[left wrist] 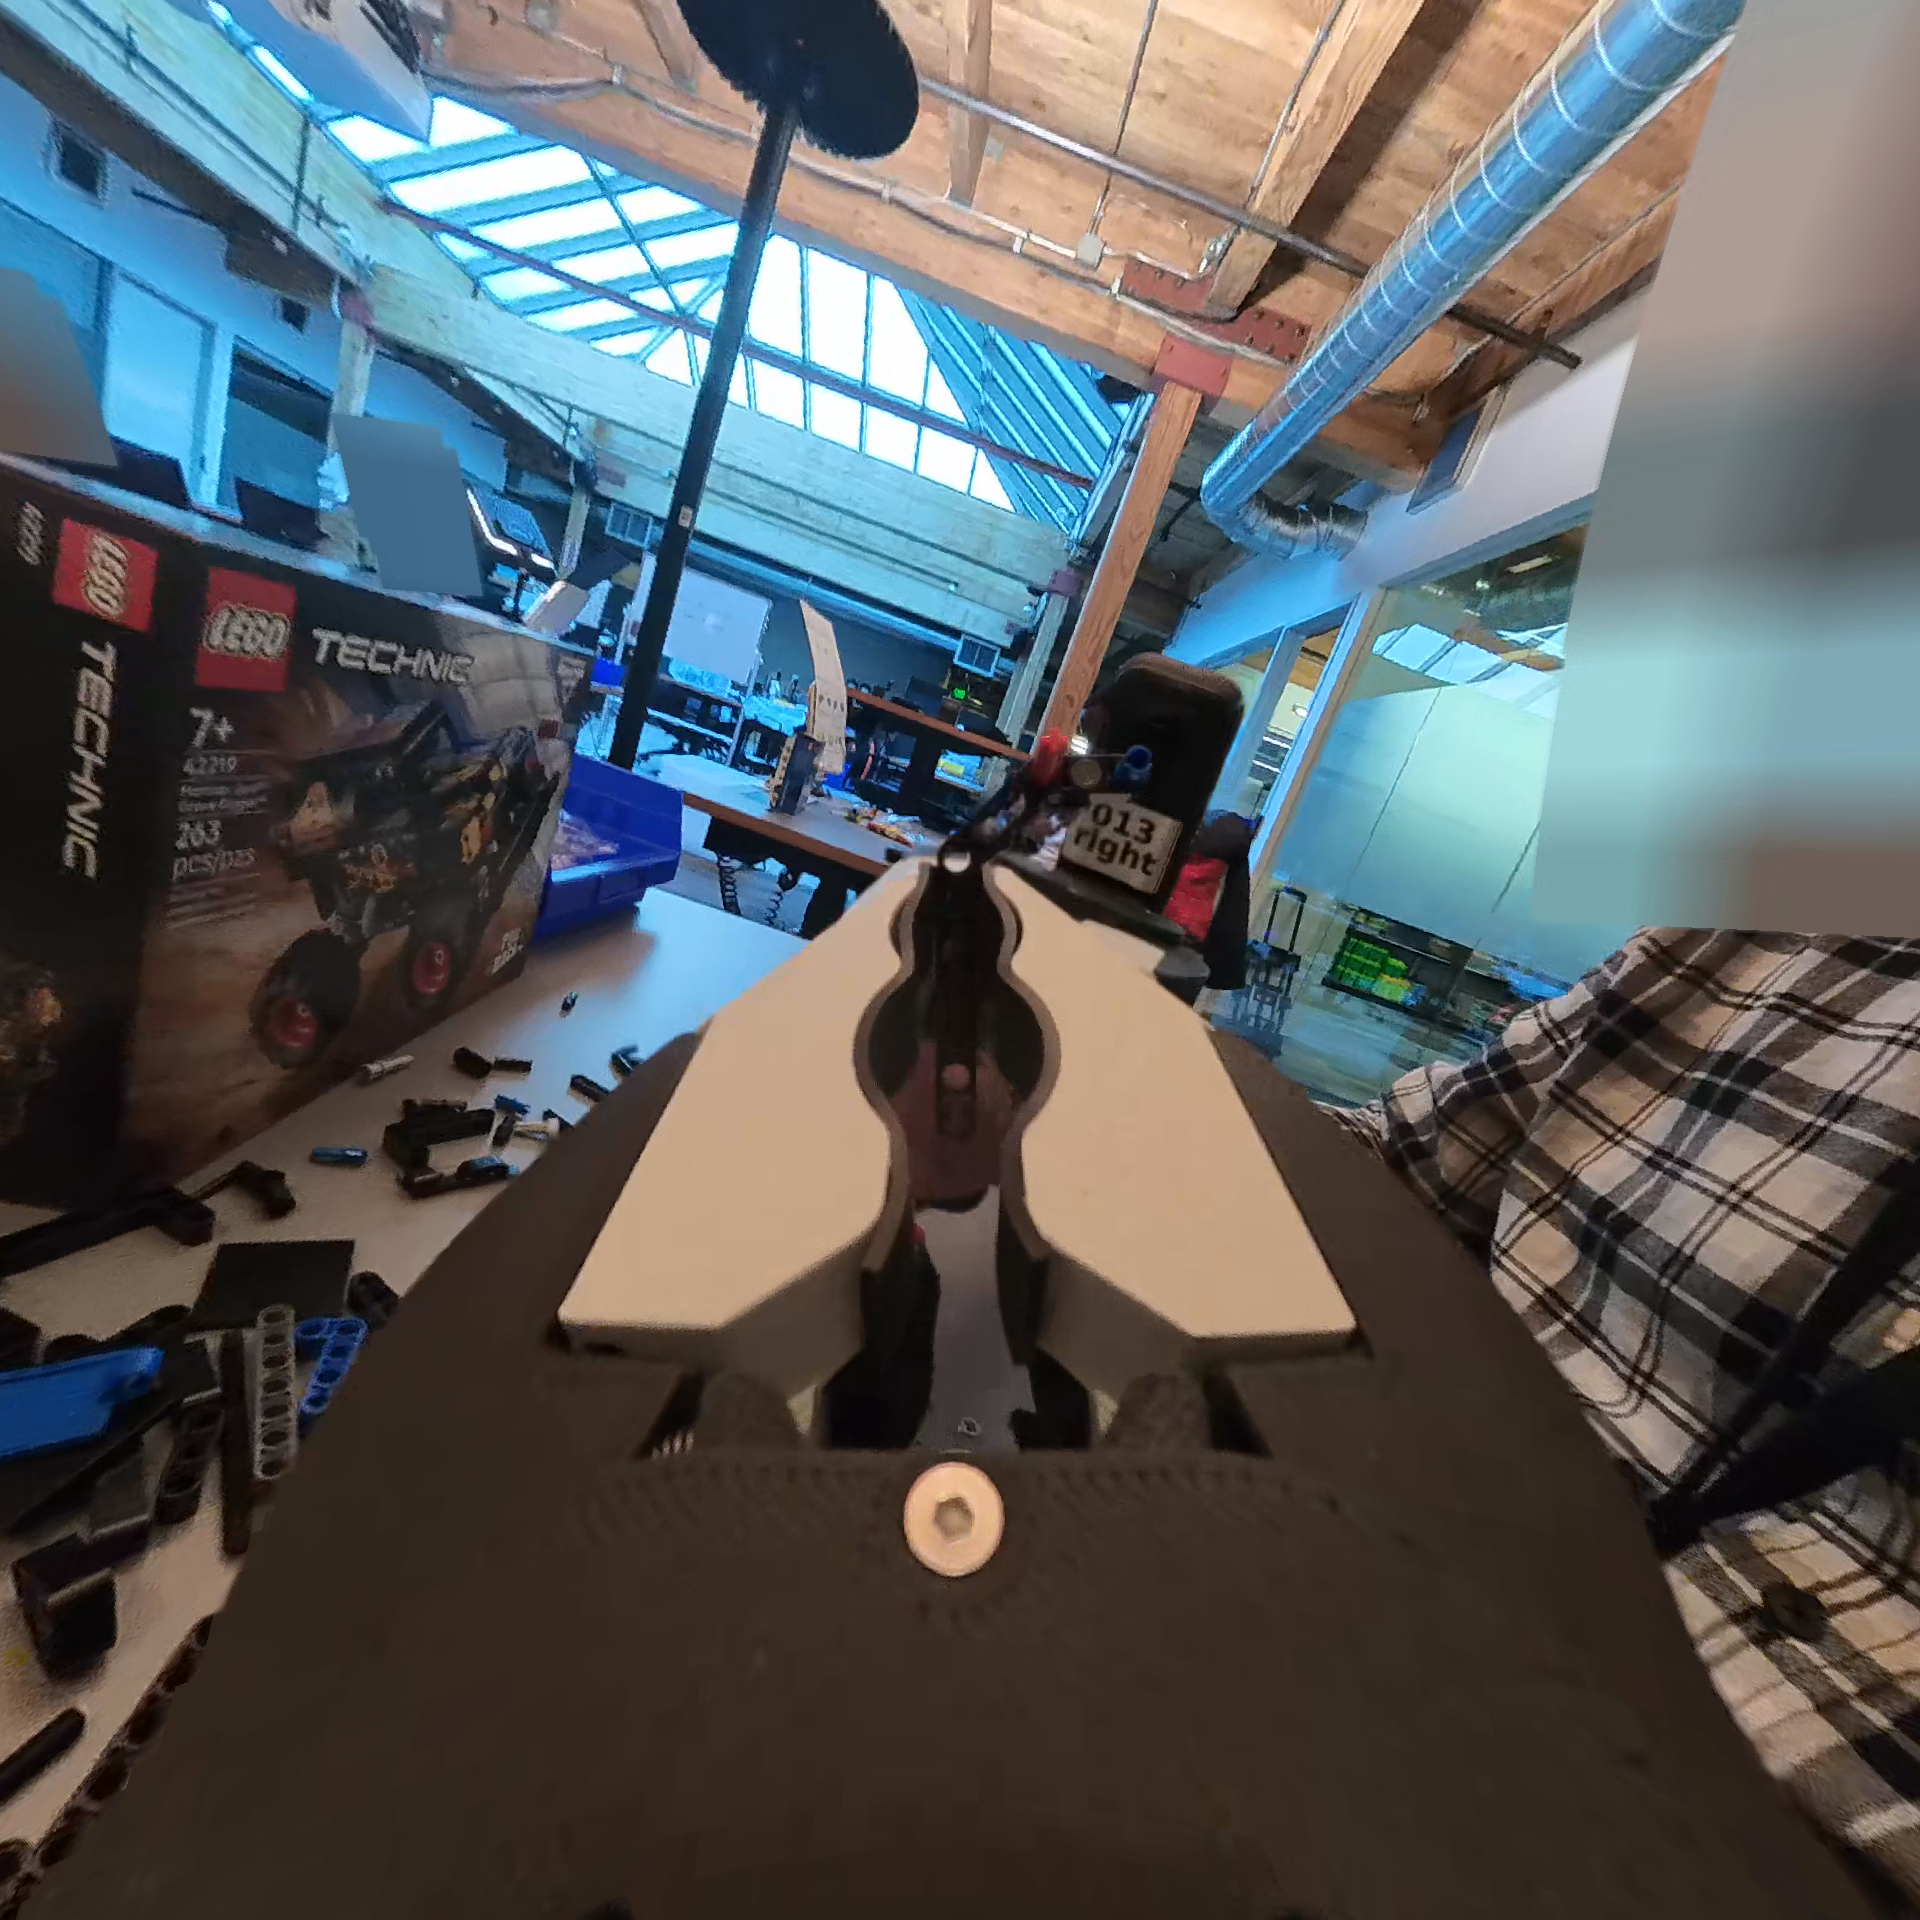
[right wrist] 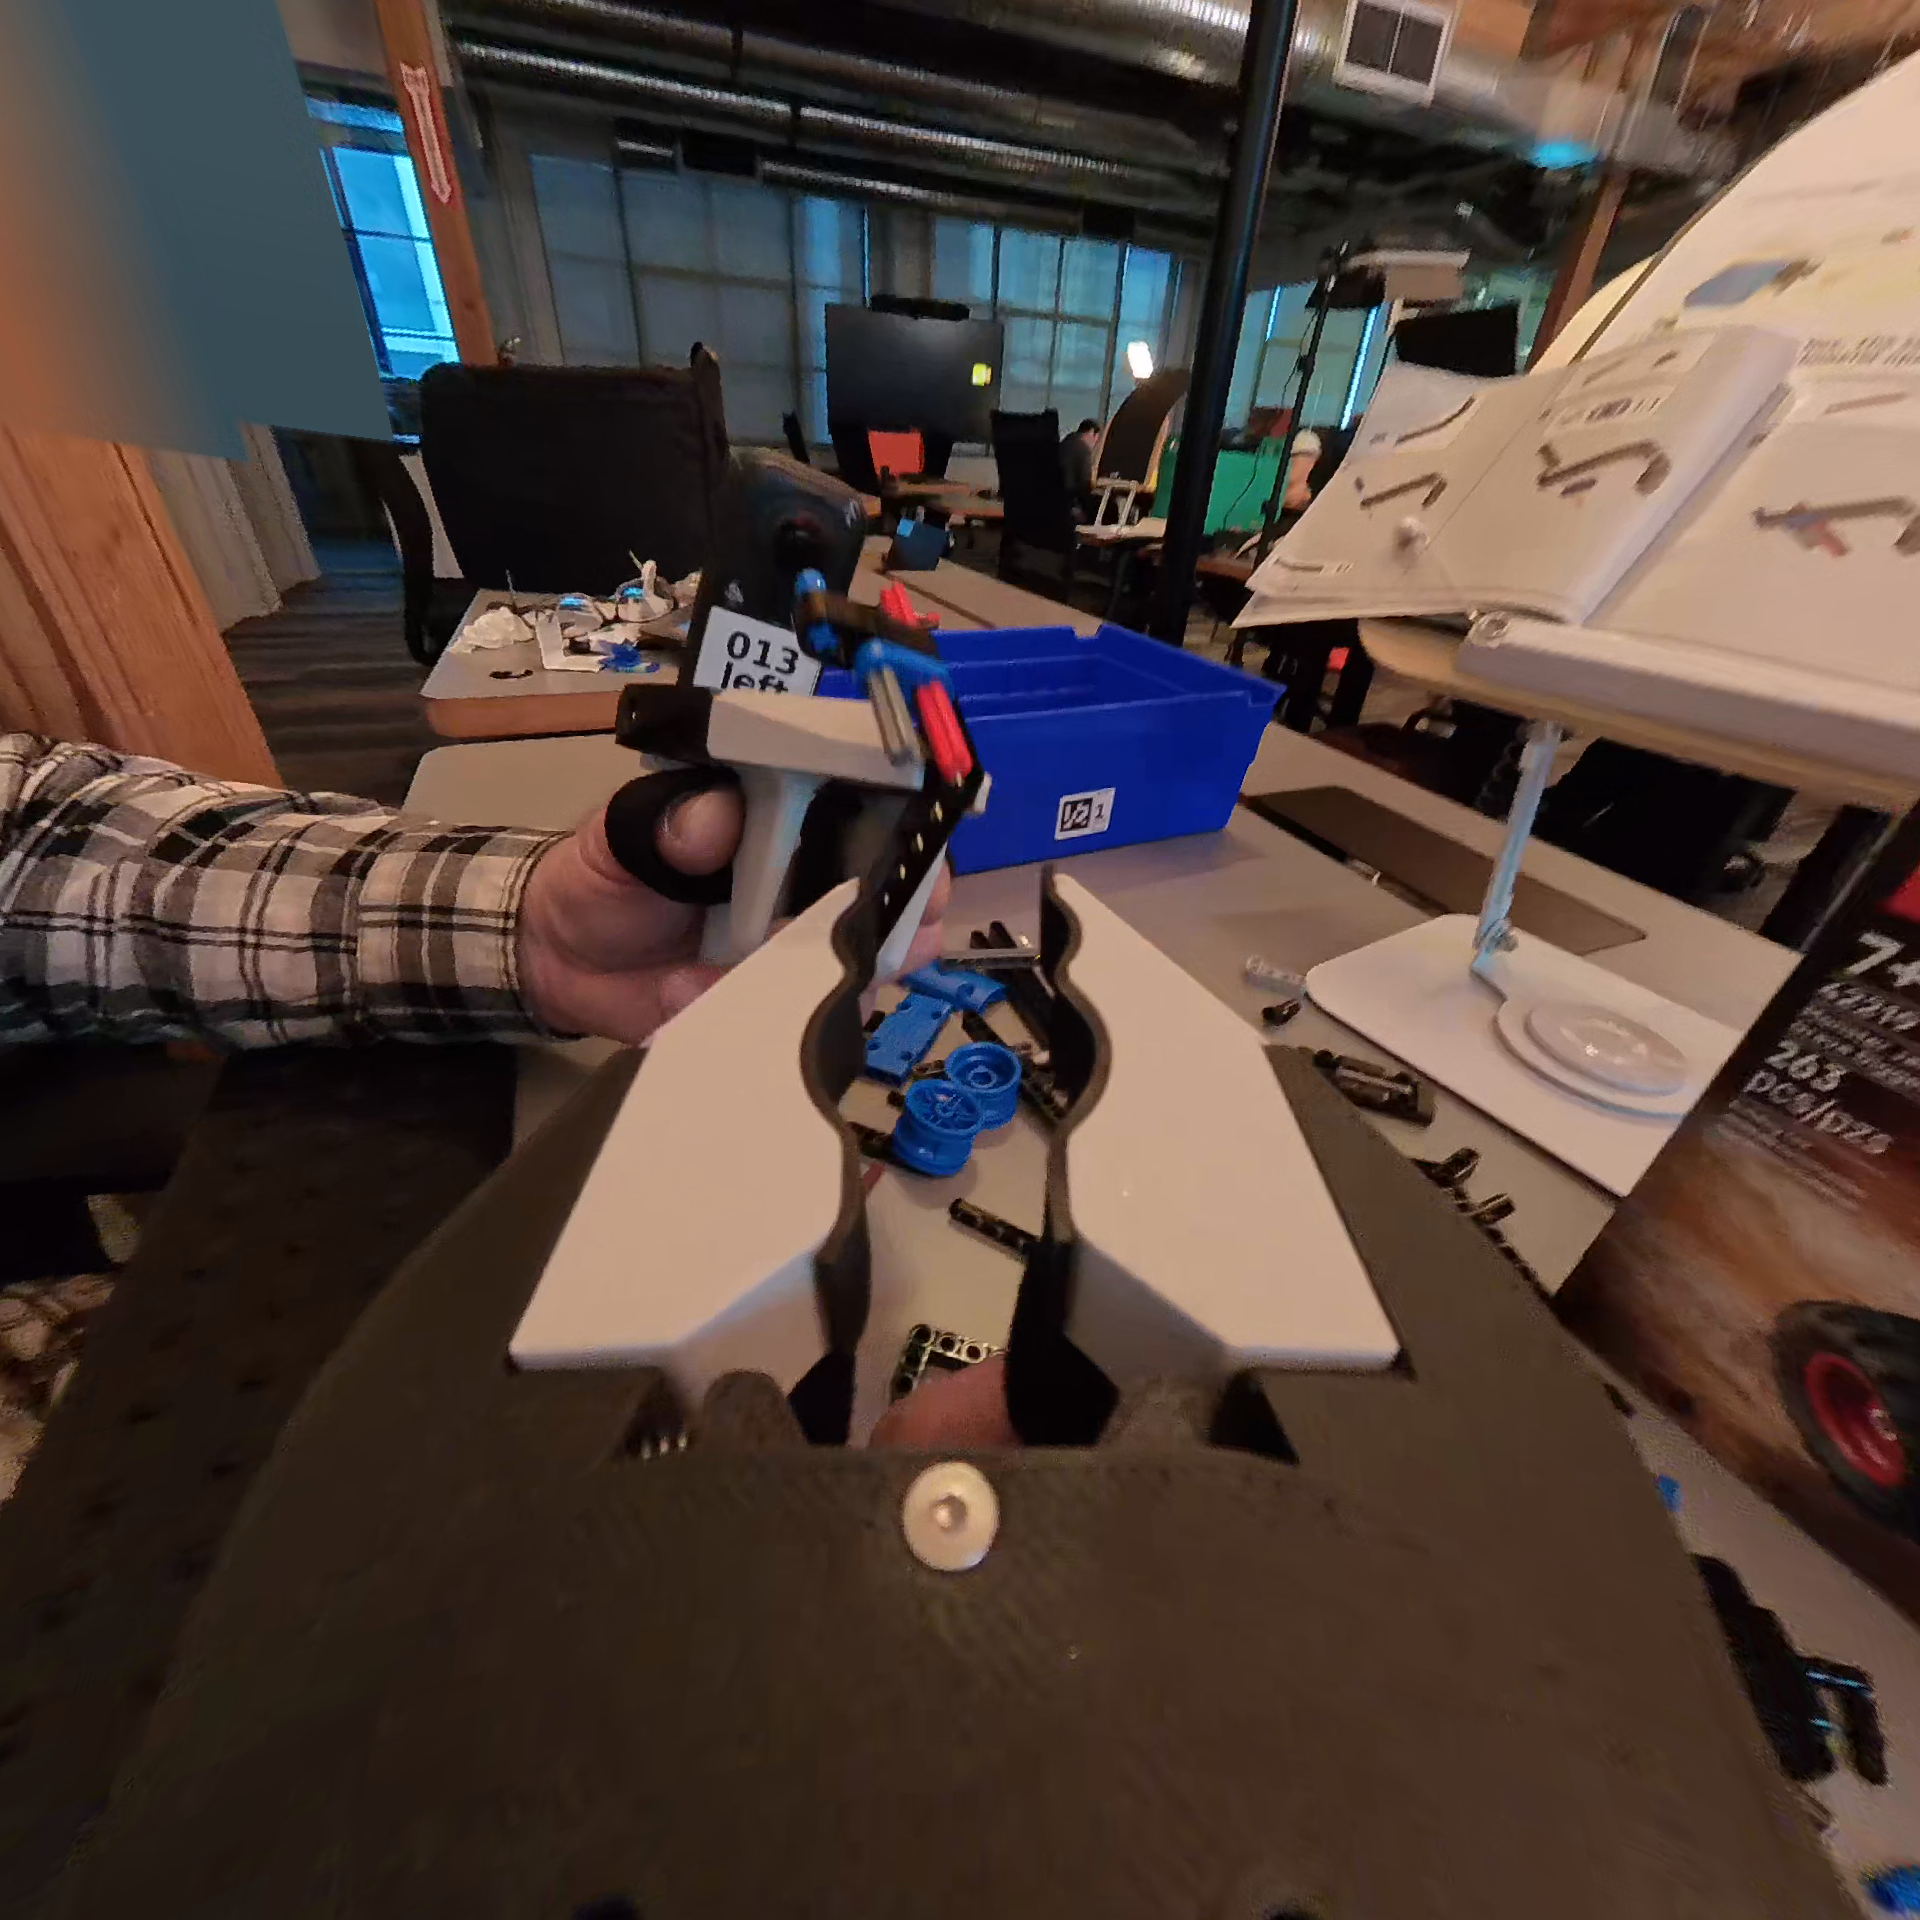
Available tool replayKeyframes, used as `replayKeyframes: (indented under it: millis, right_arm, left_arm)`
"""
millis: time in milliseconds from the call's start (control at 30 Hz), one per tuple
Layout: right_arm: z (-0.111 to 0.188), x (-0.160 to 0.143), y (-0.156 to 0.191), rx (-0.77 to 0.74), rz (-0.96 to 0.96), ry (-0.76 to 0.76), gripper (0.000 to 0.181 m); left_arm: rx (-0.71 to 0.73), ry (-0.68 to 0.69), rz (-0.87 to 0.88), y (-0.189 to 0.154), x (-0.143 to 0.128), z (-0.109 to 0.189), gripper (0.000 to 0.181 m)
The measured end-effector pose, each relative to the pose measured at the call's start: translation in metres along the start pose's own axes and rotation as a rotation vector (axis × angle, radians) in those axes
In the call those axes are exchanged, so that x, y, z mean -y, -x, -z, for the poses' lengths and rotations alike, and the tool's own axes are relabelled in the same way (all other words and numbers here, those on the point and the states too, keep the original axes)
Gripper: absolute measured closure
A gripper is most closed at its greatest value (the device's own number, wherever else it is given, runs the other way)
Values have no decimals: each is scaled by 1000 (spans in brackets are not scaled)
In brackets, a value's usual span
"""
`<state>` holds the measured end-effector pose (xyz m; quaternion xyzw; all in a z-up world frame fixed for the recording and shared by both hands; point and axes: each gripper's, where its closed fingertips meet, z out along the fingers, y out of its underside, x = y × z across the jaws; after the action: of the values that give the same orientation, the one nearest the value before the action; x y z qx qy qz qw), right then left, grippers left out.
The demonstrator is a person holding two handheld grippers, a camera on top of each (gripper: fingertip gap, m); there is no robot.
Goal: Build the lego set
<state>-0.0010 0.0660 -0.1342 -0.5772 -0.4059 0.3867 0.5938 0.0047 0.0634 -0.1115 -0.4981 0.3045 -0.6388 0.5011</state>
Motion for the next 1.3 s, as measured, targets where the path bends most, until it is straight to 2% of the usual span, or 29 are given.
replayKeyframes:
  millis: [100, 167, 233, 400, 500, 600, 700, 733, 867, 1000, 1200, 1300]
  right_arm:
    - [-8, -13, 9, 75, -95, 57, 148]
    - [-14, -14, 18, 111, -107, 57, 158]
    - [-17, -13, 21, 105, -67, 46, 172]
    - [-13, -11, 15, 89, -54, 38, 176]
    - [-11, -11, 11, 38, 37, 57, 176]
    - [-5, -10, 0, -55, 166, 90, 177]
    - [2, -13, -16, -158, 283, 152, 177]
    - [5, -16, -22, -200, 341, 182, 177]
    - [11, -26, -36, -346, 677, 332, 177]
    - [5, -32, -32, -415, 946, 425, 176]
    - [-7, -39, -17, -421, 1134, 470, 176]
    - [-9, -43, -14, -427, 1174, 496, 176]
  left_arm:
    - [-1, -23, -37, -4, 5, 0, 176]
    - [-7, -13, -53, -7, 2, -3, 176]
    - [4, -4, -74, -8, 1, -5, 176]
    - [-18, -15, -72, -10, 5, -3, 174]
    - [-25, 13, -84, -11, 4, -1, 174]
    - [51, 75, -132, 1, 3, 6, 156]
    - [126, 101, -191, 6, 17, 19, 135]
    - [148, 117, -223, 5, 21, 23, 135]
    - [194, 274, -272, -2, 24, 27, 136]
    - [252, 495, -270, 2, 6, 26, 137]
    - [372, 812, -309, 15, -38, 35, 143]
    - [378, 867, -302, 15, -52, 39, 165]
